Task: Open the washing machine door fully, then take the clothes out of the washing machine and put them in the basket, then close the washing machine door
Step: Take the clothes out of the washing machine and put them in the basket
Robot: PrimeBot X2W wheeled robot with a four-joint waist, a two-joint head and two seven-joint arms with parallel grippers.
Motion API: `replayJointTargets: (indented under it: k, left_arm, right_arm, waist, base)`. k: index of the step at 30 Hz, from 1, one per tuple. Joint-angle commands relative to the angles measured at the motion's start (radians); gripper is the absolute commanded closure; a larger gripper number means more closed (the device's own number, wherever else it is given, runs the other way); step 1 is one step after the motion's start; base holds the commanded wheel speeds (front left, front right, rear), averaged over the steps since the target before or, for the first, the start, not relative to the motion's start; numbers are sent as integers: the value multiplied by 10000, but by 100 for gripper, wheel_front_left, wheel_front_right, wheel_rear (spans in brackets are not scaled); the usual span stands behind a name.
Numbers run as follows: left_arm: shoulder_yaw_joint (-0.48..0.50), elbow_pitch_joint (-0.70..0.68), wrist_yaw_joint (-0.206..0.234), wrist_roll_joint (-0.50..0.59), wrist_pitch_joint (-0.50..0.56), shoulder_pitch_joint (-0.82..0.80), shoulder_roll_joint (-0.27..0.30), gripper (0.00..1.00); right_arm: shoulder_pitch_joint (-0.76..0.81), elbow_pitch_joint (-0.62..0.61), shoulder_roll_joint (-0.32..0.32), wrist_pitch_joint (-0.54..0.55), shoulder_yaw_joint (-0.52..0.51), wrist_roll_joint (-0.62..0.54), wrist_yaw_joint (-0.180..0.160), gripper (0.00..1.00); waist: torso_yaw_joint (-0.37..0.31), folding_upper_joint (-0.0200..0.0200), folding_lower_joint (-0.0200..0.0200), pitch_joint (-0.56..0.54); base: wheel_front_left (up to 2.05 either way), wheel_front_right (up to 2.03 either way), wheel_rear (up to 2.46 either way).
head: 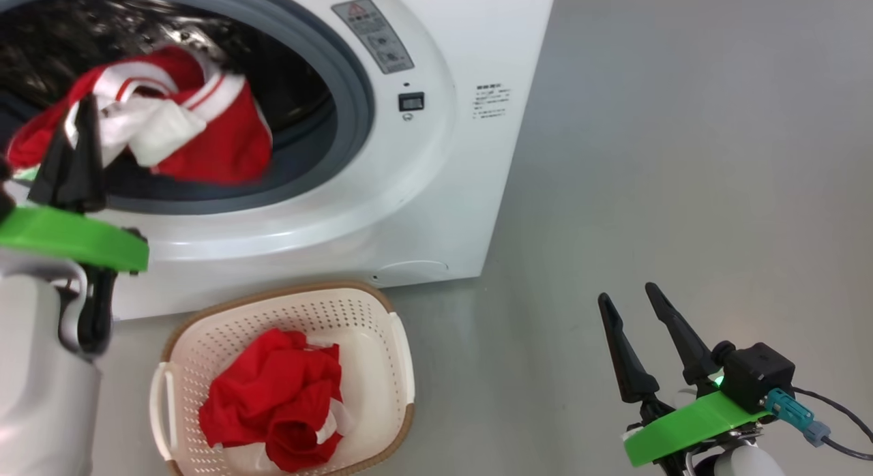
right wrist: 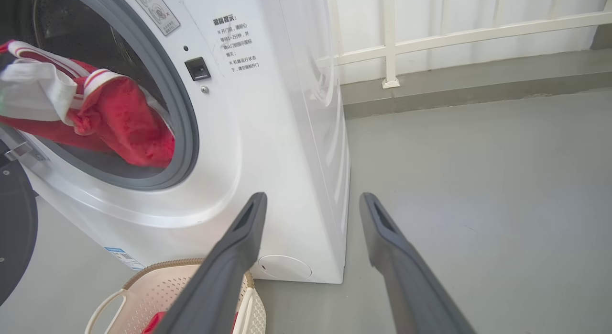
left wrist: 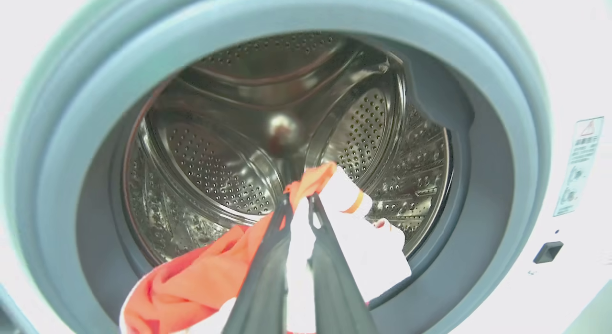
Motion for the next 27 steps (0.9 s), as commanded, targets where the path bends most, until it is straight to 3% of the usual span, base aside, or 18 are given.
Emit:
replayJointTargets:
  k: [1, 16, 27]
  left_arm:
    - [454, -609, -26, 109, -107, 187, 436, 100]
    - [1845, -4921, 2, 400, -108, 3411, 108, 100]
    - [1975, -7819, 539, 424, 118, 5313, -131, 100]
  right_arm:
    - [91, -228, -48, -48, 153, -80, 16, 0]
    - [481, -287, -218, -48, 47, 8, 16, 0]
    - [455, -292, -254, -48, 17, -31, 16, 0]
  waist:
    - [154, 0, -1, -177]
    - [182, 0, -1, -543]
    - [358, 0, -1, -396]
  base:
    - [0, 0, 0]
    - [0, 0, 0]
    - [0, 0, 0]
